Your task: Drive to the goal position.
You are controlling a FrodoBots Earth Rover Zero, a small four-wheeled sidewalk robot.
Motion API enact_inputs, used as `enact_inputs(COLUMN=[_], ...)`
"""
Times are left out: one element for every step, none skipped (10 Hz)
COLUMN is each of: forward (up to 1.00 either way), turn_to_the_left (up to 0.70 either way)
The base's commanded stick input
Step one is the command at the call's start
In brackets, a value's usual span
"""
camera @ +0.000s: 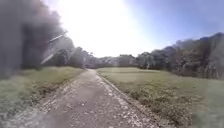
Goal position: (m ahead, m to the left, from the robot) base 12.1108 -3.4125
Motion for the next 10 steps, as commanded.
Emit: enact_inputs(forward=[0.5,0.5,0.18,0.0,0.0,0.0,0.0,0.0,0.0,0.0], turn_to_the_left=[0.0,0.27,0.38,0.45,0.45,0.45,0.0,0.0,0.0,0.0])
